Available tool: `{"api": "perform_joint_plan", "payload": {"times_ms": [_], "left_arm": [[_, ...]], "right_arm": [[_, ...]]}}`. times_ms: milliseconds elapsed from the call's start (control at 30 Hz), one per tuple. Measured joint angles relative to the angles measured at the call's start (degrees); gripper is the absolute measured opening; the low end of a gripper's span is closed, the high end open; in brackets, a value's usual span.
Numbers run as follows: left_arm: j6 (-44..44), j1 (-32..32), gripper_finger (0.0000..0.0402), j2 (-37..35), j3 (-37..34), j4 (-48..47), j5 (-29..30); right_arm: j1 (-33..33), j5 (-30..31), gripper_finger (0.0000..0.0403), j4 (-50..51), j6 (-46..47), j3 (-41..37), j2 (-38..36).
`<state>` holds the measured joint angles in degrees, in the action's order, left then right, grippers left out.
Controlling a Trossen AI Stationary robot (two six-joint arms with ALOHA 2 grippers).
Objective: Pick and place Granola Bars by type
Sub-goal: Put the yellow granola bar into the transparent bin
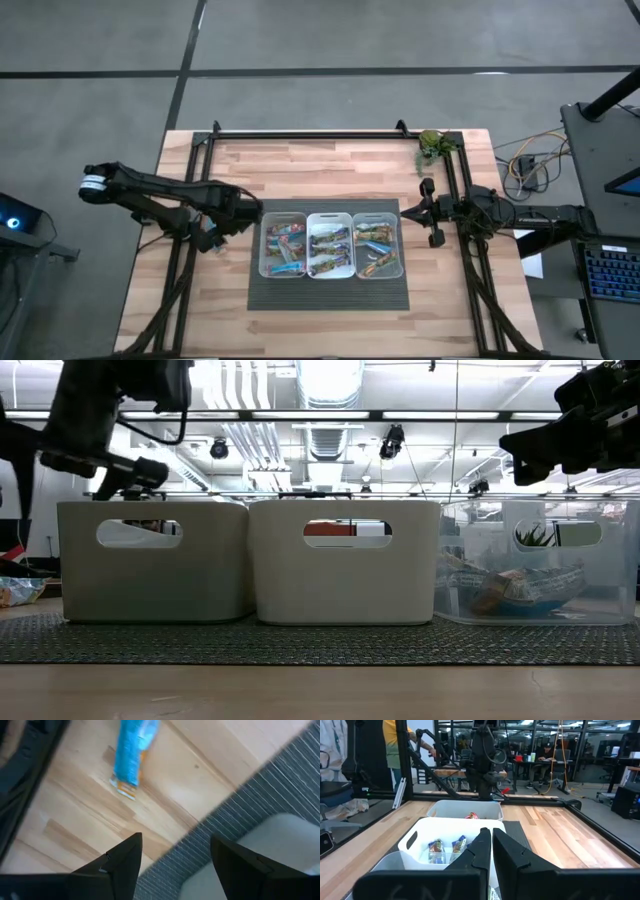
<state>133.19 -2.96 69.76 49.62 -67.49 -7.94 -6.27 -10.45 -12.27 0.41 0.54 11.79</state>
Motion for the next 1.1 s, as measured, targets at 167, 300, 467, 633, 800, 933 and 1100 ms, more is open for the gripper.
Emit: {"api": "perform_joint_plan", "payload": {"times_ms": [167,300,467,633,800,933,1100], "left_arm": [[2.72,-0.13,0.0216,-0.02,-1.35,-4.04,-0.09],[2.93,-0.21,0.0216,-0.02,-3.05,-4.22,-0.5],[2.19,-0.26,0.0216,1.17,-5.13,-2.98,-0.39],[0.8,-0.26,0.0216,2.01,-7.12,-3.04,0.55],[-3.05,-0.31,0.0216,2.85,-8.77,-2.86,0.58],[-6.68,-0.48,0.0216,3.69,-9.57,-2.58,3.11],[-7.51,-0.64,0.0216,4.65,-10.78,-1.89,3.65]], "right_arm": [[0.0,0.0,0.0009,-0.01,0.0,0.0,0.0],[-0.01,0.0,0.0009,0.0,0.0,0.0,-0.02],[-0.01,0.01,0.0009,-0.02,0.01,0.02,0.0],[0.0,0.0,0.0009,0.0,0.0,0.0,0.0],[0.0,0.0,0.0009,-0.02,0.0,0.0,0.0],[0.0,0.0,0.0009,-0.02,0.0,0.01,-0.01],[0.0,0.0,0.0009,0.0,0.0,0.02,0.0]]}}
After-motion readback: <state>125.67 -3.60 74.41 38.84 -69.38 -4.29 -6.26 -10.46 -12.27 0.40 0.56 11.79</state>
